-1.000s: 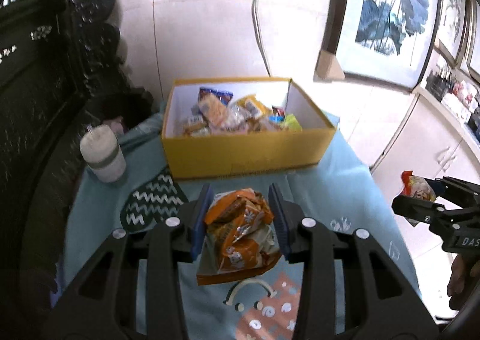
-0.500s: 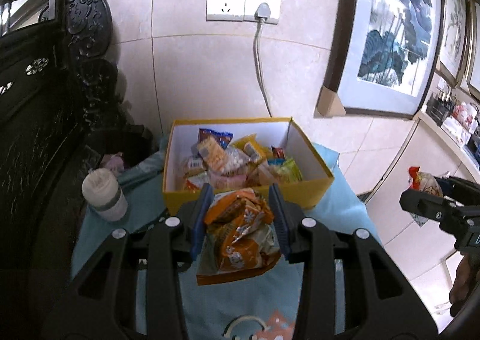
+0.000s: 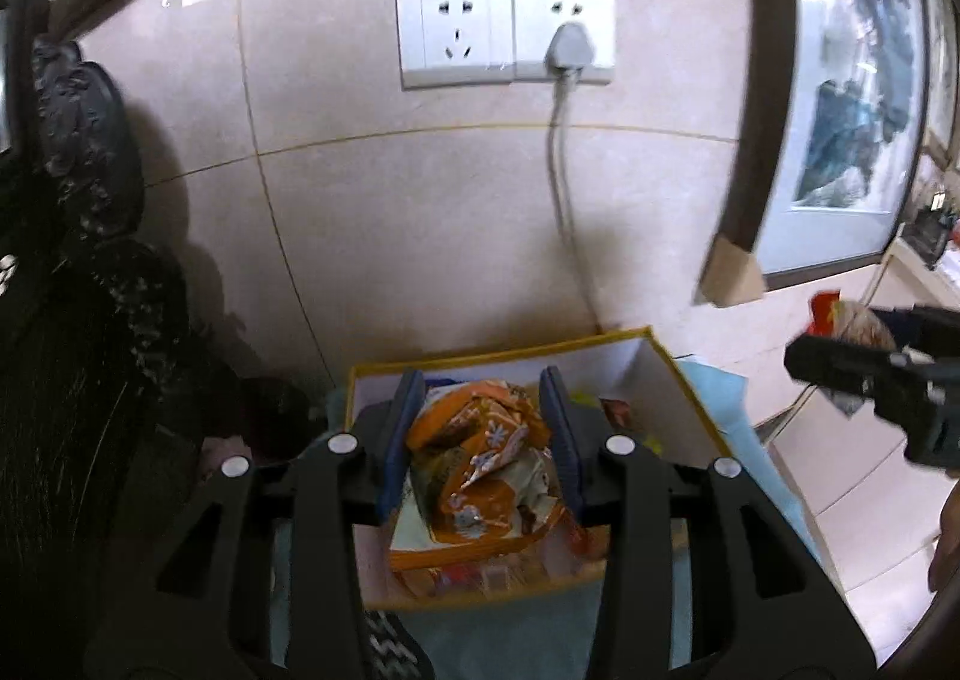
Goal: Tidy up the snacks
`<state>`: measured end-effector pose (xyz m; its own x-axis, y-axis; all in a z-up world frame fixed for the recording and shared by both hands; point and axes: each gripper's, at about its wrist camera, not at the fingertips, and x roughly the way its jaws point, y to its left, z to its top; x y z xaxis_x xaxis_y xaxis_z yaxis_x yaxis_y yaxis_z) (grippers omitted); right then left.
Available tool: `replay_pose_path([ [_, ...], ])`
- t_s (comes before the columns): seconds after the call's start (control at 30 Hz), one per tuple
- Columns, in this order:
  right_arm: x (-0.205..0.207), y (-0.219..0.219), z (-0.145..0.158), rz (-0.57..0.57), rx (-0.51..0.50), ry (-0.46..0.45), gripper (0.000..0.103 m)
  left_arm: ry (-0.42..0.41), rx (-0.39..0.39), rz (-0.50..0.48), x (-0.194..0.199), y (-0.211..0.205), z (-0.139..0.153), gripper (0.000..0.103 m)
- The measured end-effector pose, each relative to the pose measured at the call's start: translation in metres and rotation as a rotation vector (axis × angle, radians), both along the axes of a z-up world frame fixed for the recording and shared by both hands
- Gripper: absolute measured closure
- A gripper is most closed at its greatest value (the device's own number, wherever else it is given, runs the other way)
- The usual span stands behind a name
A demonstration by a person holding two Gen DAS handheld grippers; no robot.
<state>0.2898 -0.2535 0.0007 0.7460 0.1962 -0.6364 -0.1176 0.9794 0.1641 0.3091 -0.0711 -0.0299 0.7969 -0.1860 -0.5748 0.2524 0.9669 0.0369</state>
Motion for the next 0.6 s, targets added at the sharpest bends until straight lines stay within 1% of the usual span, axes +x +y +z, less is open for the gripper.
replay_pose_path([
  [0.1, 0.028, 0.0, -0.01, -0.02, 0.0, 0.01, 0.037, 0.013, 0.029, 0.006, 0.027, -0.006, -0.015, 0.061],
  [0.13, 0.042, -0.001, -0.019, -0.044, -0.001, 0.021, 0.036, 0.016, 0.045, 0.007, 0.035, -0.008, -0.022, 0.059],
  [0.17, 0.054, -0.001, -0.03, -0.067, -0.008, 0.049, 0.029, 0.021, 0.061, 0.011, 0.044, -0.01, -0.031, 0.043],
  [0.2, 0.068, -0.001, -0.046, -0.087, -0.024, 0.102, 0.026, 0.034, 0.078, 0.025, 0.056, -0.012, -0.046, 0.026],
  [0.23, 0.077, 0.0, -0.061, -0.102, -0.043, 0.145, 0.026, 0.05, 0.09, 0.045, 0.064, -0.011, -0.058, 0.002],
  [0.27, 0.08, 0.001, -0.073, -0.108, -0.056, 0.168, 0.026, 0.092, 0.102, 0.075, 0.074, -0.009, -0.078, 0.002],
  [0.3, 0.082, 0.002, -0.085, -0.11, -0.071, 0.187, 0.026, 0.138, 0.101, 0.086, 0.079, -0.007, -0.09, 0.002],
  [0.33, 0.078, 0.003, -0.1, -0.105, -0.077, 0.199, 0.026, 0.218, 0.09, 0.104, 0.084, -0.004, -0.107, 0.002],
  [0.37, 0.075, 0.003, -0.108, -0.101, -0.074, 0.206, 0.026, 0.281, 0.076, 0.125, 0.085, 0.0, -0.12, 0.002],
  [0.43, 0.064, 0.002, -0.126, -0.102, -0.066, 0.228, 0.026, 0.308, 0.072, 0.15, 0.079, 0.005, -0.133, 0.002],
  [0.47, 0.058, 0.001, -0.132, -0.1, -0.048, 0.236, 0.026, 0.3, 0.07, 0.162, 0.072, 0.007, -0.135, 0.002],
  [0.57, 0.035, 0.003, -0.14, -0.095, -0.029, 0.246, 0.026, 0.309, 0.026, 0.148, 0.051, 0.011, -0.137, 0.002],
  [0.6, 0.025, 0.004, -0.141, -0.091, -0.021, 0.25, 0.026, 0.316, 0.023, 0.145, 0.045, 0.011, -0.137, 0.002],
])
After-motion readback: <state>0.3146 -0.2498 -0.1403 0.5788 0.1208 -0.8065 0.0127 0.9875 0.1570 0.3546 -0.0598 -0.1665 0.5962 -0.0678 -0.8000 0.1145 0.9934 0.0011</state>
